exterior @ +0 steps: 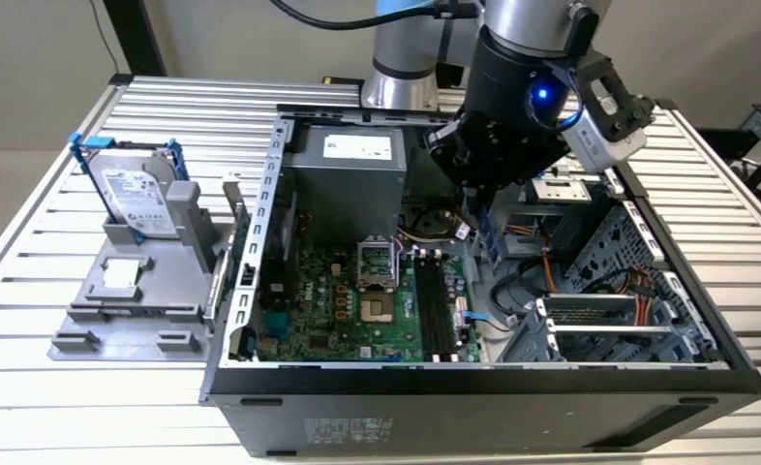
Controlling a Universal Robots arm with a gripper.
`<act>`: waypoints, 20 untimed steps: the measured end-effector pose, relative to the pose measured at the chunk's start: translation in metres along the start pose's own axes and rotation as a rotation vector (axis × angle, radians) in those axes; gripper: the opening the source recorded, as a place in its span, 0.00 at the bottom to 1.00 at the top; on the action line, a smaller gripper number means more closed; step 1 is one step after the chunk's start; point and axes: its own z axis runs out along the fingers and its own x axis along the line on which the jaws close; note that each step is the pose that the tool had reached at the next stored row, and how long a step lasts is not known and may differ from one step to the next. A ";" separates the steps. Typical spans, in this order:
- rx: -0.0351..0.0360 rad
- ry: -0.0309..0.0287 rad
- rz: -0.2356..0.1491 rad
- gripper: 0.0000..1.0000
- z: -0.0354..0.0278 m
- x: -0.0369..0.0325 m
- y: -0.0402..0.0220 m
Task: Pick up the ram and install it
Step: 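Insert the ram into the slot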
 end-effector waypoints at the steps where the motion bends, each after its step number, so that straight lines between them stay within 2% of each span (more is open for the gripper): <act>1: 0.0002 -0.0003 0.007 0.00 0.0019 0.0001 -0.0002; 3: 0.0010 -0.0019 0.019 0.00 0.0048 0.0002 -0.0017; 6: 0.0016 -0.0078 0.035 0.00 0.0100 0.0009 -0.0054; 10: 0.0021 -0.0083 0.048 0.00 0.0172 0.0023 -0.0098; 14: 0.0038 -0.0094 0.089 0.00 0.0246 0.0026 -0.0102; 20: 0.0047 -0.0102 0.113 0.00 0.0354 0.0033 -0.0110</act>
